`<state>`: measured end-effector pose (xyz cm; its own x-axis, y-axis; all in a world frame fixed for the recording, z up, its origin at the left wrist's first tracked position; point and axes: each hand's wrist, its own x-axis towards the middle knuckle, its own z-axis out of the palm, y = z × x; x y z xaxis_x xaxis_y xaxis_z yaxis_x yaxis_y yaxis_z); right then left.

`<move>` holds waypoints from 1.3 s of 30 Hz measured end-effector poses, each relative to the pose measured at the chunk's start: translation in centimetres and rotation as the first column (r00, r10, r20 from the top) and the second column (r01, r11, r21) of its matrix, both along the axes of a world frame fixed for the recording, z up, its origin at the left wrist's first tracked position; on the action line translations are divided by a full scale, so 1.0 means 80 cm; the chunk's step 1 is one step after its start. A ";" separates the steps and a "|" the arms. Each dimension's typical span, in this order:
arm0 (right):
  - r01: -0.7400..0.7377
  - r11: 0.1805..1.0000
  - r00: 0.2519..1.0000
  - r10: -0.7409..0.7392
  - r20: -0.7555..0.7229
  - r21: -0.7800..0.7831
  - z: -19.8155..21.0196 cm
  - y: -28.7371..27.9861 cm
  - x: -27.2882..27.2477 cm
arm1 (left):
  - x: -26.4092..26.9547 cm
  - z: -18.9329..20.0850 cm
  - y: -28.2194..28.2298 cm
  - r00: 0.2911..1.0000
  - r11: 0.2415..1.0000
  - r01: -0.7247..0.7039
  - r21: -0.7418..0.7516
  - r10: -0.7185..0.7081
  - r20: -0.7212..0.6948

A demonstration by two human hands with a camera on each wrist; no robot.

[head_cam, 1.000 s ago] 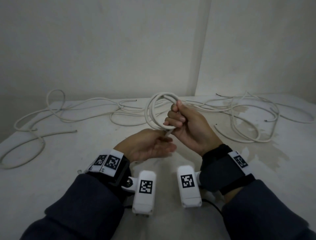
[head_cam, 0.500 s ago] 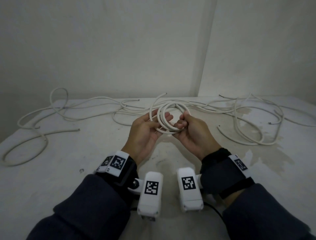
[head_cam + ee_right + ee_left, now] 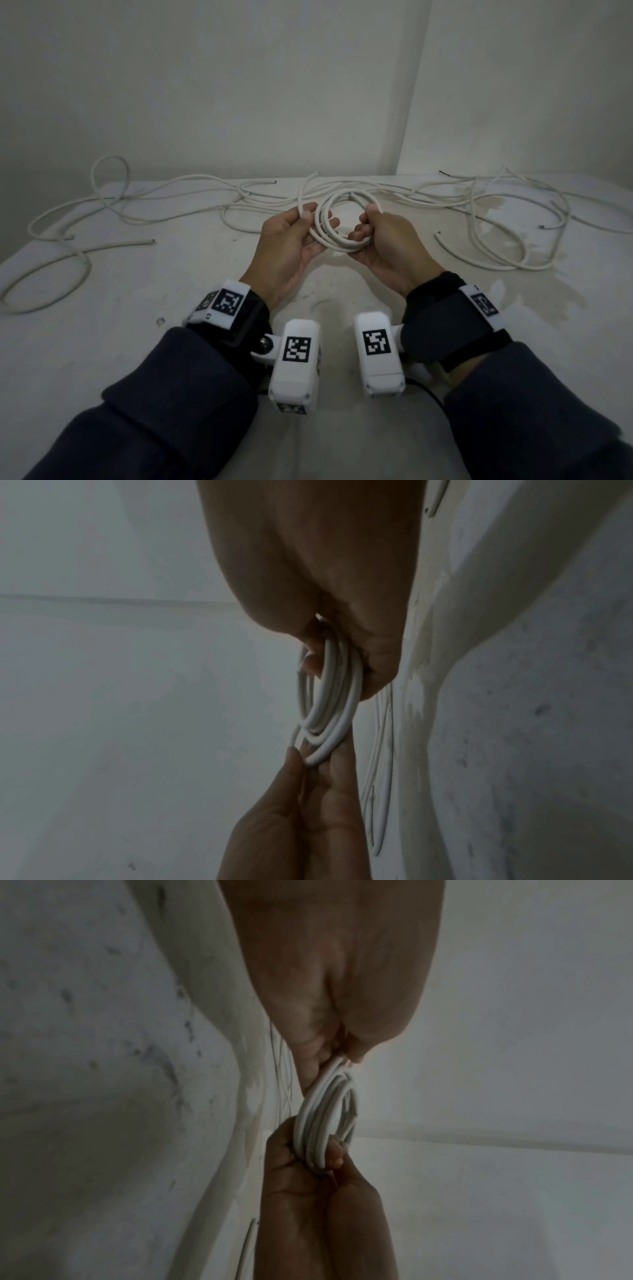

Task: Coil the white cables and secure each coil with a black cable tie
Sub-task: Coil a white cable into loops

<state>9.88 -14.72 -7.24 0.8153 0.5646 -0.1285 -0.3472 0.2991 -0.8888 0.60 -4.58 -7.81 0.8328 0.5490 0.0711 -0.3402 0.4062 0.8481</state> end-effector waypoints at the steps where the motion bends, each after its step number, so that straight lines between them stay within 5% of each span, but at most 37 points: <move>1: -0.031 0.999 0.999 0.032 0.025 -0.041 0.001 -0.001 0.001 | 0.000 -0.002 0.000 1.000 0.999 -0.010 0.032 0.010 -0.008; 6: -0.223 0.962 0.971 0.234 0.052 -0.158 0.005 -0.016 0.005 | -0.001 -0.004 0.000 0.998 0.980 0.002 0.201 0.009 -0.055; 13: -0.328 0.894 0.907 0.389 0.162 -0.306 0.012 -0.016 -0.010 | 0.001 0.001 0.005 0.992 0.994 0.093 0.049 -0.089 -0.091; 21: -0.340 0.902 0.875 0.407 0.262 -0.265 0.011 -0.018 -0.011 | 0.002 0.010 -0.003 0.967 0.897 0.090 0.433 0.025 -0.253; 28: -0.182 0.877 0.796 0.397 0.457 -0.445 0.009 -0.021 -0.012 | -0.001 0.013 0.000 0.942 0.985 0.146 0.092 -0.110 -0.316; 32: -0.115 0.862 0.737 0.407 0.540 -0.494 0.008 -0.025 -0.007 | 0.001 0.011 -0.004 0.953 0.989 0.124 0.085 -0.095 -0.289; 35: -0.126 0.883 0.780 0.370 0.504 -0.452 0.008 -0.023 -0.004 | 0.004 0.011 -0.005 0.953 0.989 0.124 0.082 -0.096 -0.286; 39: -0.247 0.941 0.917 0.304 0.258 -0.232 0.011 -0.021 -0.002 | 0.003 0.010 -0.001 0.956 0.998 0.043 0.054 -0.025 -0.292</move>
<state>9.74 -16.37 -6.37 0.6488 0.7598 -0.0410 -0.1139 0.0437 -0.9925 0.80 -4.69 -7.00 0.8403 0.5222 -0.1458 -0.0621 0.3598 0.9310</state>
